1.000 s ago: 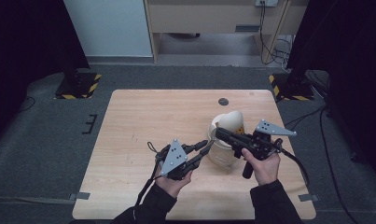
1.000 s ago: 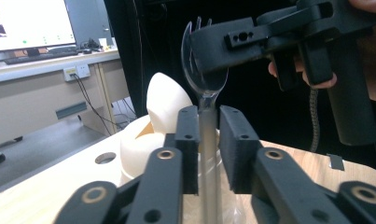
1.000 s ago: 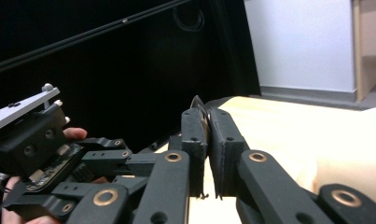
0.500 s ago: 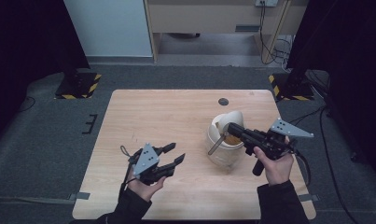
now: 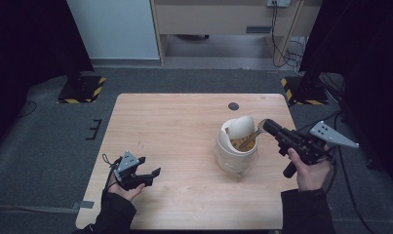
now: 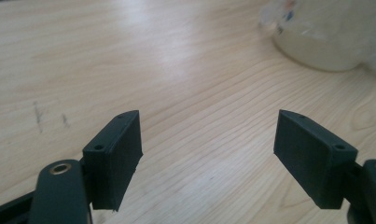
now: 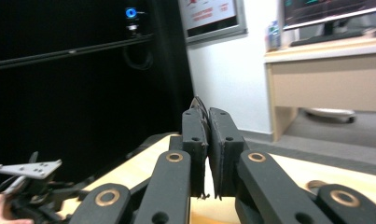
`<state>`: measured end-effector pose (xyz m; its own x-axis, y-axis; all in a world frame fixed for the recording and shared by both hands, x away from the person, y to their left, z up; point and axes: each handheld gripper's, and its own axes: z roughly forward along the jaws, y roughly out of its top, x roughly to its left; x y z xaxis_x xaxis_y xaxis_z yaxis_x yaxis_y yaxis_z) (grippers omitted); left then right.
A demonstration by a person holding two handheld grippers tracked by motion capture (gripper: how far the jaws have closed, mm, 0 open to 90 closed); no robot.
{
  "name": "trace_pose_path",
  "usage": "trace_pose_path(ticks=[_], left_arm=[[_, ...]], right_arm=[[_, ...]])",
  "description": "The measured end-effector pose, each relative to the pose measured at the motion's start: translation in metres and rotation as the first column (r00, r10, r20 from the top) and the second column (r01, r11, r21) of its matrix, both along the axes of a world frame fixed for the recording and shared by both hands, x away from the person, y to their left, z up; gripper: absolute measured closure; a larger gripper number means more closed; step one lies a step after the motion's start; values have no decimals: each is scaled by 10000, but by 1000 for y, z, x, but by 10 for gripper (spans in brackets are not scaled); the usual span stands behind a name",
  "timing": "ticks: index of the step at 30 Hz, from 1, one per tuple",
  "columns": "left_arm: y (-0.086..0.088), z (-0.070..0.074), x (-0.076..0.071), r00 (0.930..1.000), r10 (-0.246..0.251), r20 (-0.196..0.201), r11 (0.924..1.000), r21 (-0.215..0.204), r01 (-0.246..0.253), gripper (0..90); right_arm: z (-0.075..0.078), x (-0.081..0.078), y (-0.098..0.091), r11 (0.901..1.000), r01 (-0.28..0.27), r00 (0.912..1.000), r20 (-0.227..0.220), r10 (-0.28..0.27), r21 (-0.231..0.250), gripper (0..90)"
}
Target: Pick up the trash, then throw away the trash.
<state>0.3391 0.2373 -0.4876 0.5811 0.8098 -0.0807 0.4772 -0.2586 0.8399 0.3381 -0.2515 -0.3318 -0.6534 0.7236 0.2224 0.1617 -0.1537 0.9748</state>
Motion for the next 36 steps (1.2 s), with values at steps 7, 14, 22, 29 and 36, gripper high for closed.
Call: trace_pose_path(ticks=[7, 14, 22, 29, 36], left_arm=[[12, -7, 9, 9973, 521, -509, 9986, -27, -523, 208], [8, -8, 11, 9974, 259, -666, 9997, 20, -258, 210], [9, -8, 12, 9967, 277, -766, 9996, 56, -274, 210], [9, -7, 11, 9969, 267, -739, 9996, 79, -262, 210], [8, -6, 11, 9974, 275, -670, 9996, 80, -270, 210]], right_arm=[[-5, 8, -5, 9940, 907, 9952, 409, -884, -605, 860], [-18, 14, -2, 9853, 1209, 9924, 381, -1171, -1210, 860], [-36, 19, 5, 9784, 1339, 9909, 330, -1303, -1574, 860], [-58, 23, 15, 9697, 1388, 9902, 119, -1392, -2008, 853], [-70, 26, 23, 9691, 1052, 9925, -367, -1162, -2231, 759]])
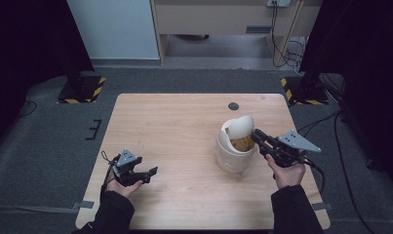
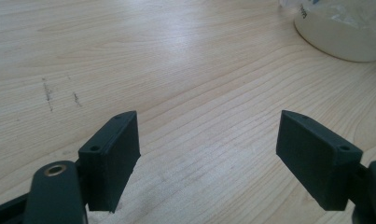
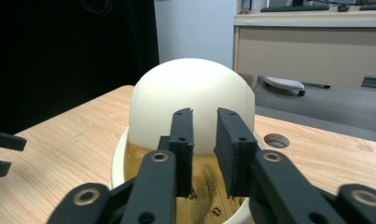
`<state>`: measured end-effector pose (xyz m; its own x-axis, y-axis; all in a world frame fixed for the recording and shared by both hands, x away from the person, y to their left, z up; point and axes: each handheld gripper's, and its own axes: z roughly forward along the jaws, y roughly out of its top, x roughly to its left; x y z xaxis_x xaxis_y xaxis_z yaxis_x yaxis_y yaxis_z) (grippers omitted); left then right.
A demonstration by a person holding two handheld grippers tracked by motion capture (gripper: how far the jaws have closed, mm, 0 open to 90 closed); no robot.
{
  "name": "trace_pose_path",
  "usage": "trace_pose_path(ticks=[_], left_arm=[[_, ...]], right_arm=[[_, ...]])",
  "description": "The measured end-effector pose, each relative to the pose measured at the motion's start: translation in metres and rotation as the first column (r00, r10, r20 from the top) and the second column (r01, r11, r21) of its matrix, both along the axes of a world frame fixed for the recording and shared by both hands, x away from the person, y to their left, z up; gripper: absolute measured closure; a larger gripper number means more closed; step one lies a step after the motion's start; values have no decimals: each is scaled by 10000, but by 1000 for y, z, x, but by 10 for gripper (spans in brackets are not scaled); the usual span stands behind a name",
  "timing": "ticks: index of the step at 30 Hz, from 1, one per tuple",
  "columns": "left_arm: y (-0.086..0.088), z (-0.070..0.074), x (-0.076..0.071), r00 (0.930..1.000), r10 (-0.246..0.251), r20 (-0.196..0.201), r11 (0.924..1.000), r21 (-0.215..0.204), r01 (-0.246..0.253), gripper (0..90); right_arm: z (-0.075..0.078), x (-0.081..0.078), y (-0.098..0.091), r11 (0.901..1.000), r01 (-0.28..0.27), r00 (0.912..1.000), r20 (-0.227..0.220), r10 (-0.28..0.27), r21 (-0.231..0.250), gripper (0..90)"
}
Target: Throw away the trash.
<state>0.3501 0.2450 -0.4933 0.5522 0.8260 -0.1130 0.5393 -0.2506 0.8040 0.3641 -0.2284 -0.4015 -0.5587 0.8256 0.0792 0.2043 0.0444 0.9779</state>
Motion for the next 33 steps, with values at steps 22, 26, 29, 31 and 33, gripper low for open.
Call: trace_pose_path(ticks=[22, 26, 29, 31, 33], left_arm=[[24, -16, 17, 9918, 586, -1135, 9952, 841, -492, 154], [34, -21, 21, 9874, 823, -1349, 9921, 1055, -682, 143], [40, -23, 23, 9853, 973, -1402, 9884, 1294, -792, 134], [44, -25, 24, 9830, 1083, -1482, 9864, 1387, -877, 131], [47, -28, 25, 9806, 1170, -1572, 9849, 1450, -943, 127]], right_arm=[[-75, 27, -68, 9688, 2090, 9417, -2398, -2361, -1333, 201], [-92, 30, -74, 9628, 2006, 9174, -3101, -2495, -1813, 161], [-104, 33, -80, 9535, 1782, 8996, -3524, -2579, -2429, 147], [-110, 34, -86, 9478, 1694, 8871, -3771, -2661, -2702, 142], [-114, 34, -91, 9437, 1714, 8784, -3899, -2765, -2830, 140]])
